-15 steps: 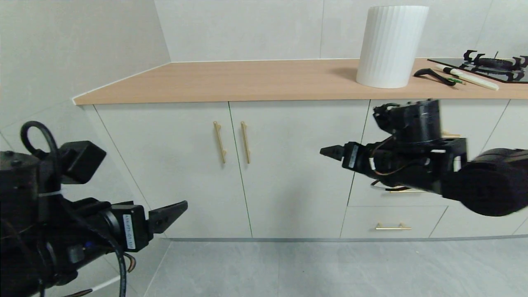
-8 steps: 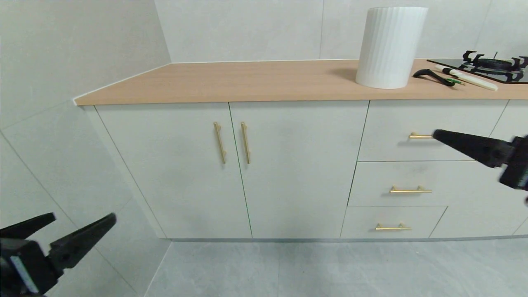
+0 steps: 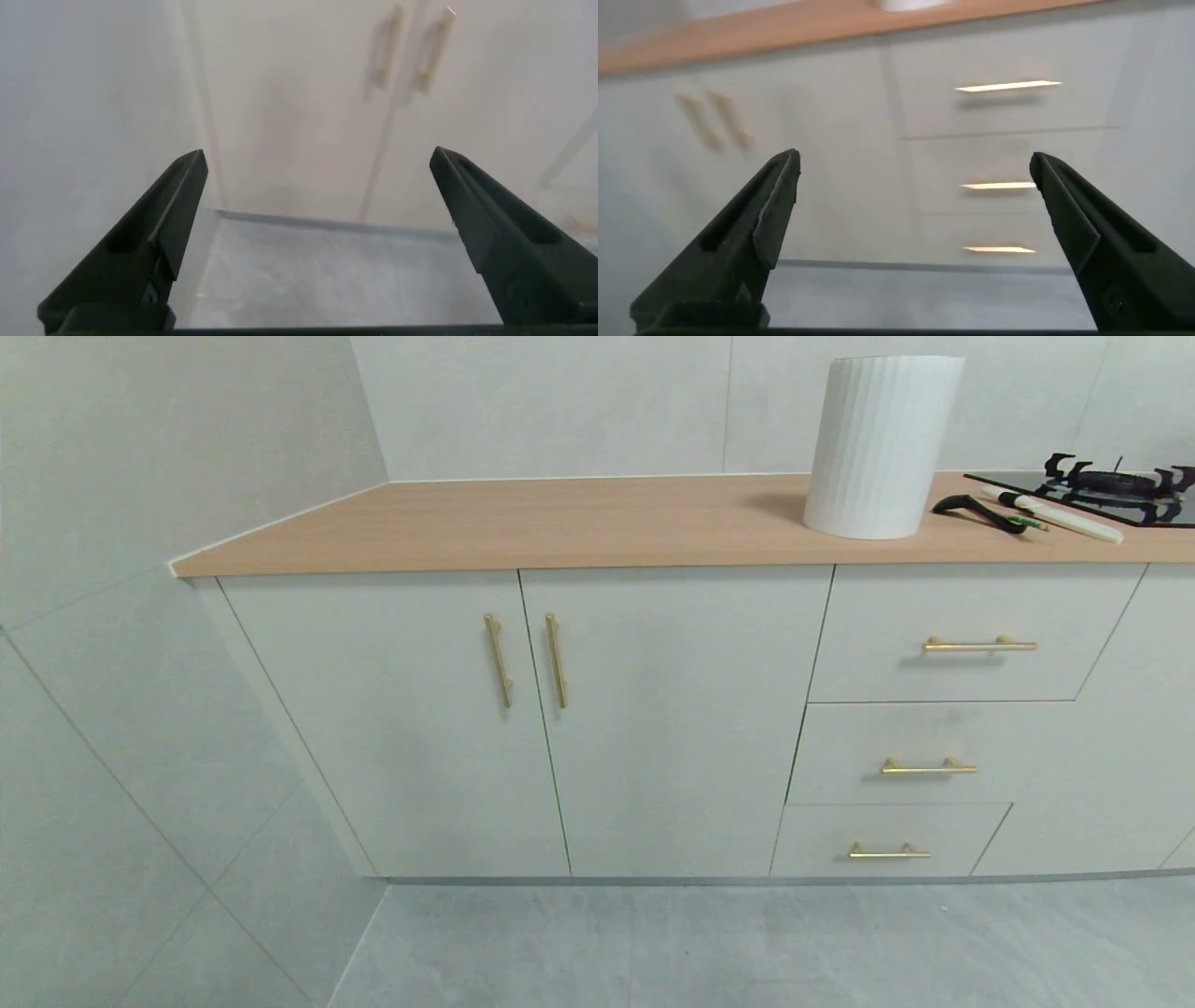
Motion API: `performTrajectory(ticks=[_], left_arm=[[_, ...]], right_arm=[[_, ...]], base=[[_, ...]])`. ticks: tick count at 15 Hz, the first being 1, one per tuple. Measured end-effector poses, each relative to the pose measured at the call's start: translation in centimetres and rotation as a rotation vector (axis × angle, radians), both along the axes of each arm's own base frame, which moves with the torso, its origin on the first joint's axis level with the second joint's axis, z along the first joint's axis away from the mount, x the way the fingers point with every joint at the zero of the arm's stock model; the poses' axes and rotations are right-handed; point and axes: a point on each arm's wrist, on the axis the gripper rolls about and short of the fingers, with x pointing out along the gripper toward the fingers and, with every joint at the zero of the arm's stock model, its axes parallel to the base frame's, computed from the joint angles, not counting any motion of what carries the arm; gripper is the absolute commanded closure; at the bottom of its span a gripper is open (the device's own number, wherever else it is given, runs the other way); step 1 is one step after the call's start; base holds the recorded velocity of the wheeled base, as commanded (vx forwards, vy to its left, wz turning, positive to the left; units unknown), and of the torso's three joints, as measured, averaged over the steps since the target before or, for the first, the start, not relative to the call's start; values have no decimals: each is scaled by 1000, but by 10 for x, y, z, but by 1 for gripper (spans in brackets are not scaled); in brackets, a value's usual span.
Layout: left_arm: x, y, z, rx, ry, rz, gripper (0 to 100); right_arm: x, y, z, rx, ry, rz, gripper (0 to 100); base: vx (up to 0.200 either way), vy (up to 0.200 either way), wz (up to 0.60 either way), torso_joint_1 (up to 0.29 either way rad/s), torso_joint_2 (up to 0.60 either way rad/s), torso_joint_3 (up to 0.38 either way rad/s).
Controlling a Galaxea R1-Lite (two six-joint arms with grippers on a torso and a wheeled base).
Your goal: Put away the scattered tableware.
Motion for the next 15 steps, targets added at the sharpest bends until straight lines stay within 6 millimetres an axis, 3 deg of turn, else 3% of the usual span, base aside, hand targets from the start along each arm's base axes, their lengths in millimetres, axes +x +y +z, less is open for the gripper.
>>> performTrajectory(ticks=[3, 6, 10, 15], left_arm=[[-20, -2, -15, -12, -75, 94, 0], [-21, -3, -39, -65, -84, 167, 0], [-14, -4, -67, -58, -25, 136, 0], [-5, -9, -86, 26, 4, -113, 0]], right_arm=[[-28, -4, -19, -45, -61, -148, 0], [-39, 1, -28, -48, -117, -249, 0], [-30, 5, -66, -71, -55, -248, 0], [-9, 9, -122, -99, 81, -48, 0]], base=[[0, 0, 0, 0, 0, 0], [0, 0, 0, 0, 0, 0], [0, 0, 0, 0, 0, 0], [0, 0, 0, 0, 0, 0]])
